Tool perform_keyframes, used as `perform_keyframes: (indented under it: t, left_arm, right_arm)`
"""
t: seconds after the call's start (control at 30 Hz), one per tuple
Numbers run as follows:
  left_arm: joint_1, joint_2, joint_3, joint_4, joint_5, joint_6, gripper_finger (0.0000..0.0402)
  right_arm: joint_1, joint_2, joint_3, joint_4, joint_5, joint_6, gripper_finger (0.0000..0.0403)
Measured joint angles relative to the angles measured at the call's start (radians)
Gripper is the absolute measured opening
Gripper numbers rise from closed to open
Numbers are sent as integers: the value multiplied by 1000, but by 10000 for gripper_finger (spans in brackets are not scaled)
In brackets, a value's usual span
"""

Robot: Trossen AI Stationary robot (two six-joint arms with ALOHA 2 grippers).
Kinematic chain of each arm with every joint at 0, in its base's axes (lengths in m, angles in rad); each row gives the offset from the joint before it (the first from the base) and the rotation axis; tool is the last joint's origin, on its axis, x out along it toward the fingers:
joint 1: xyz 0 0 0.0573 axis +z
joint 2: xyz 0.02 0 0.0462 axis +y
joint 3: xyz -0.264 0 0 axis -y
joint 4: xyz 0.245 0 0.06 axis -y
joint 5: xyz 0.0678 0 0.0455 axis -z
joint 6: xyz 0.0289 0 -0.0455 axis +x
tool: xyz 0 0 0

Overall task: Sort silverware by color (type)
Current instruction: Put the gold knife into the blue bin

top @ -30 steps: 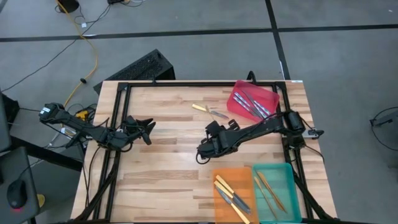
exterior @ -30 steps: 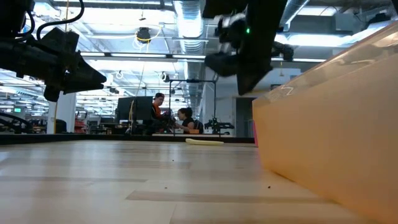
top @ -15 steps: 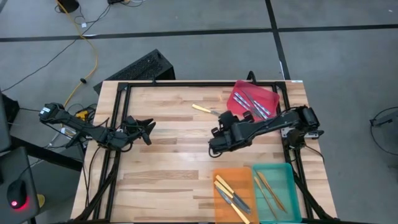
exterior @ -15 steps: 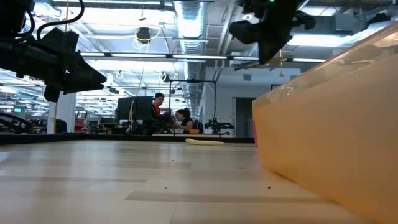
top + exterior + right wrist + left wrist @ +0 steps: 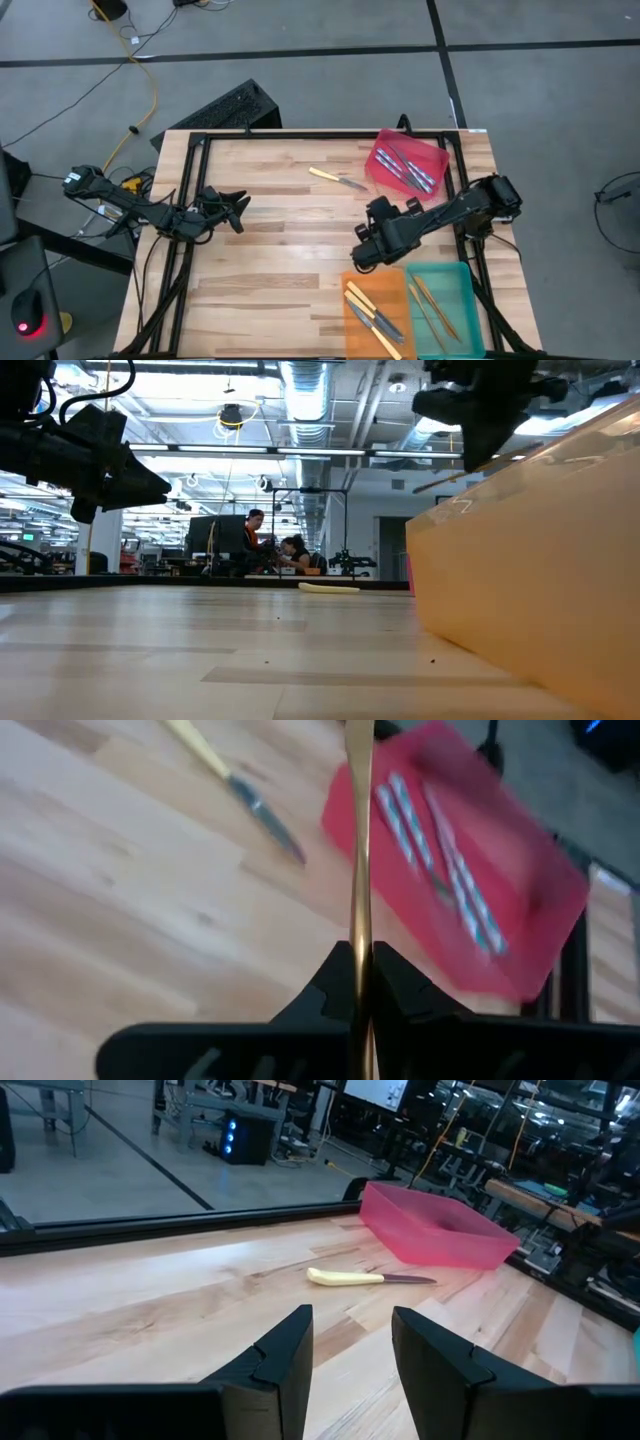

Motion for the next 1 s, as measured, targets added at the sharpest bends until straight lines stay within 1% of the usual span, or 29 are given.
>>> perform_keyframes:
  t: [0.17,0.4,0.53,0.63,0.73,0.8,0.87,1.0]
  left_arm:
    - [0,0,0,1,5,-5,122]
    - [0,0,0,1,6,-12,122]
    - [0,0,0,2,6,-12,122]
    - [0,0,0,2,7,-16,122]
    - [0,0,0,2,7,-16,122]
    - [0,0,0,2,7,-16,122]
    - [0,0,0,2,2,-16,122]
    - [0,0,0,2,-8,-16,122]
  right_arm:
    - [60,-45,-50,1,-88,61,21]
    - [184,-117,-115,0,-109,244,21]
    - [252,-144,-150,2,-161,346,22]
    - [302,-153,-159,-2,-218,386,22]
    - [337,-153,-160,0,-366,366,22]
    - [364,-153,-161,0,-432,364,22]
    - [396,-153,-161,0,-462,388,22]
    - [477,-170,-161,1,-465,492,22]
